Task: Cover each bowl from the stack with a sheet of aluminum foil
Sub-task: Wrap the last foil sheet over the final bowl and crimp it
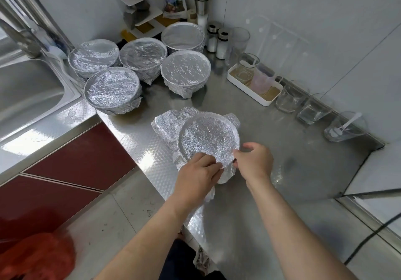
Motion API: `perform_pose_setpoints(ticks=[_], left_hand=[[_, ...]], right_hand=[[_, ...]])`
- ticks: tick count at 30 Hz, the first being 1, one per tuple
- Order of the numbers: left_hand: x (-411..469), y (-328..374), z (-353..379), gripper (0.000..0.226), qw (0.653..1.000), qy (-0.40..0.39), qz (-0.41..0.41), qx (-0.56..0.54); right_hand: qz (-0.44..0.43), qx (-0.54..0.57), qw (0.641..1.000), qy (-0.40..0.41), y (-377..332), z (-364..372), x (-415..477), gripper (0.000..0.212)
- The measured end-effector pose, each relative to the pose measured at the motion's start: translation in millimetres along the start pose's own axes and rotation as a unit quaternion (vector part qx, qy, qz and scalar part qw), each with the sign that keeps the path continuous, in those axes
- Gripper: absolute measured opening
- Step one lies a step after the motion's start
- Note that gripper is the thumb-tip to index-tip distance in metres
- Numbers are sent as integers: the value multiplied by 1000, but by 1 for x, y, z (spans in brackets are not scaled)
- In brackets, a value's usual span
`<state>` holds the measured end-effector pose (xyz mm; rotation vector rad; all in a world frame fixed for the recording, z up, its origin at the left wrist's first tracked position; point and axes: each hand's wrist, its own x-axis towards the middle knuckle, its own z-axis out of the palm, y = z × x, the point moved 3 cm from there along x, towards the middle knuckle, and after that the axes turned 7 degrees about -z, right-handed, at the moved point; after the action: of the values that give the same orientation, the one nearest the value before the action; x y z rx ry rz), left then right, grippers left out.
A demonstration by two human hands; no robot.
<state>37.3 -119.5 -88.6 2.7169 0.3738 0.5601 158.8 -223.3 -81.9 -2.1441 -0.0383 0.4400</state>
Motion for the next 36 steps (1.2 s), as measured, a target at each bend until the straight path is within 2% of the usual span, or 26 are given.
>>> perform_pose_setpoints(ticks=[3,6,8,10,13,15,21,25,28,32,34,36], left_hand=[[1,4,-1,30,1000,5,9,15],[2,3,-6,27,1000,-12,-18,-5],[1,-2,-13,29,998,-5,-52,-29],[-2,-9,-20,32,997,1,-69,-45],[-8,-20,-26,34,995,-23,-71,-61],[-9,-22,-27,33,996,-37,-63,-58],[-3,-20,-26,33,999,-34,-16,-19],[-1,-19,-17,35,998,-60,3,-10],[4,-13,-17,36,999,-47,11,-1],[9,5,-12,37,999,-48,-18,-12],[11,13,-7,38,997,-55,-35,-33],[12,13,-7,37,995,-61,-45,-59]], right_hand=[[-28,-23,999,-4,-3,-1,-2,53],[-128,-126,983,-33,-14,-6,-8,61],[-248,-183,951,-28,-21,-15,-14,53],[-348,-202,913,-61,-25,-20,-19,38],[-450,-252,847,-133,-20,-16,-26,25],[-488,-281,813,-148,-17,-8,-32,20],[-566,-326,747,-121,-14,13,-40,8],[-586,-326,728,-141,-11,18,-33,22],[-603,-331,709,-155,-17,16,-28,28],[-612,-349,681,-197,-23,2,-21,36],[-589,-370,688,-206,-23,-6,-15,38],[-559,-356,722,-198,-21,-14,-8,34]])
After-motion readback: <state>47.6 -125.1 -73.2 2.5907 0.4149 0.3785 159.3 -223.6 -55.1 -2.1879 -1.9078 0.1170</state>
